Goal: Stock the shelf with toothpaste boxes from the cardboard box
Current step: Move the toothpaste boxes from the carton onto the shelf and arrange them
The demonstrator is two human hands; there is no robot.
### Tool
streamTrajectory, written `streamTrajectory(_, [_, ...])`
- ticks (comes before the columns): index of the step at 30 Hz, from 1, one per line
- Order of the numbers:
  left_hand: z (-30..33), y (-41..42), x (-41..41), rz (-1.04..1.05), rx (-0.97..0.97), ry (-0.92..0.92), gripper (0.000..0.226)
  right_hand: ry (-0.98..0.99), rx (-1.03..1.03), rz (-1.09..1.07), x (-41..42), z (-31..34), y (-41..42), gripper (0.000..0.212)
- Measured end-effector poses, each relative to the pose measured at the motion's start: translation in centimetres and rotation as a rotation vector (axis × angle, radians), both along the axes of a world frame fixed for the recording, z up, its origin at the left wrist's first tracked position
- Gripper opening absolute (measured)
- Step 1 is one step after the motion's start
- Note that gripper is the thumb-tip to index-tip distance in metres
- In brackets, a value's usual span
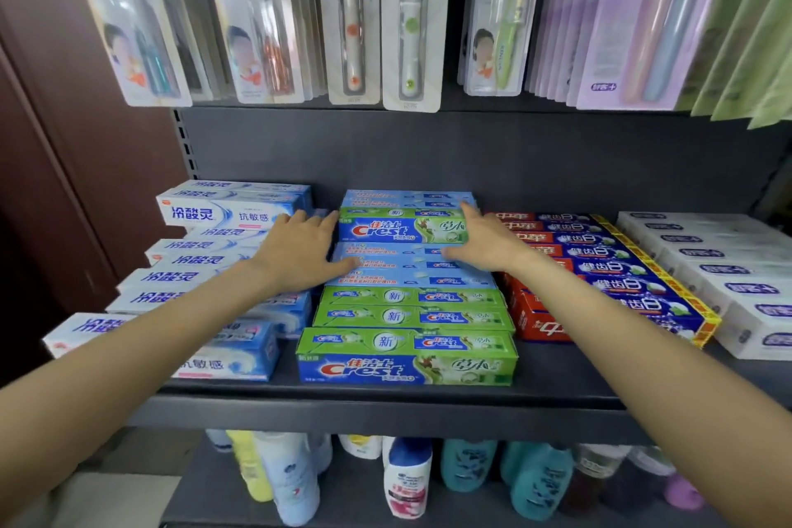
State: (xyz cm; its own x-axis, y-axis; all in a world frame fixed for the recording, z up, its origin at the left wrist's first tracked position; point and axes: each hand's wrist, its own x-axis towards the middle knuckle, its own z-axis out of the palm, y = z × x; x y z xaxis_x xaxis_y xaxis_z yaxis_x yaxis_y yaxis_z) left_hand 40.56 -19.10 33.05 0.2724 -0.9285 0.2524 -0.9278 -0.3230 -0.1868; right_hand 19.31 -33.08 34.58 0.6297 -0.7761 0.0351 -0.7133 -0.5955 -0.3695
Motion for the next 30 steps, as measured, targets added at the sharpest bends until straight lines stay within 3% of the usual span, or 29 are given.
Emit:
streamTrajectory(3, [-0.8,0.2,-0.5,0.012,0.015,0.191,0.069,0.022,-0.023,0.002,0.0,-0.2,0.0,0.094])
streamTrajectory(12, [-1.0,-2.1,-1.1,0.087,-0.125,0.522,0.056,-0.013,0.01,-0.012,0.2,0.2,0.0,0.095])
streamTrajectory(26, [-0.8,-2.0,-1.2,0.057,-0.138,0.541,0.052,-0.004,0.017,-0.019,0.0,0.1,0.1,0.092])
streamTrajectory(30, [1.1,-0.5,-1.7,0.053,-0.194,0.346,0.044,-0.087,-0.021,0.034,-1.7,0.6,1.5,0.079])
